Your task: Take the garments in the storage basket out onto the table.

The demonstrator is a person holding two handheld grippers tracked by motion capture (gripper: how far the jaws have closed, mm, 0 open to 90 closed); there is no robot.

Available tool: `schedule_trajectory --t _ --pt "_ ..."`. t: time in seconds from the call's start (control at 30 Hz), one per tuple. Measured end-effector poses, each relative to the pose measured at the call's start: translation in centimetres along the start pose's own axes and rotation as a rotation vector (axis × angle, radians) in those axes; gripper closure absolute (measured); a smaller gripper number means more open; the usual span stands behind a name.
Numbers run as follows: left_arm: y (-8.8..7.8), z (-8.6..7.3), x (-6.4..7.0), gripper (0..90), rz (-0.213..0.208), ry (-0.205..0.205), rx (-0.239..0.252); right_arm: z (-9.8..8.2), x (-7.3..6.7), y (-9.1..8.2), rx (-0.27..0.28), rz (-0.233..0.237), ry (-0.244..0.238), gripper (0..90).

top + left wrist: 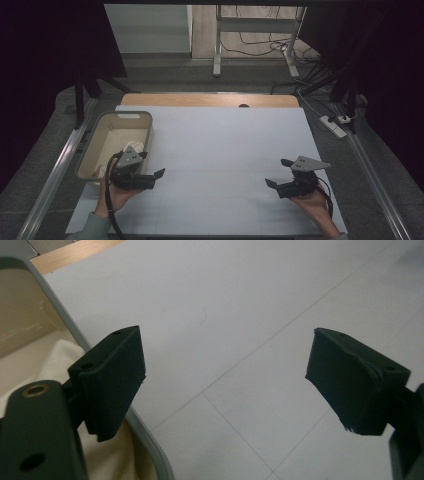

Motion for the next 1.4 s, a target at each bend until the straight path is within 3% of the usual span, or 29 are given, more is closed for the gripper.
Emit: schedule_trajectory --t 0.5,1.07,1.4 --pt "-0.2 0.9 -0.4 15.8 0.007 0.006 -0.004 -0.1 0.1 0.1 -0.006 0.004 0.015 6.1" --pt "-0.3 1.0 -1.7 16.5 0.050 -0.001 -0.020 -0.3 0.1 0.4 -0.023 -0.001 0.013 6.1" --pt "-0.1 2.5 -3.0 16.6 0.052 -0.011 -0.007 -0.3 0.1 0.3 -0.027 -0.008 0.017 6.1"
Point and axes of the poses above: each handheld gripper's, and its own axes: y roughly forward along the jaws, z roughly out of its top, x roughly to its right, the point moved 2 cm from there along y, roughly forward along the jaws, and after that the axes turned 10 degrees about x, right-handed, at the moved point
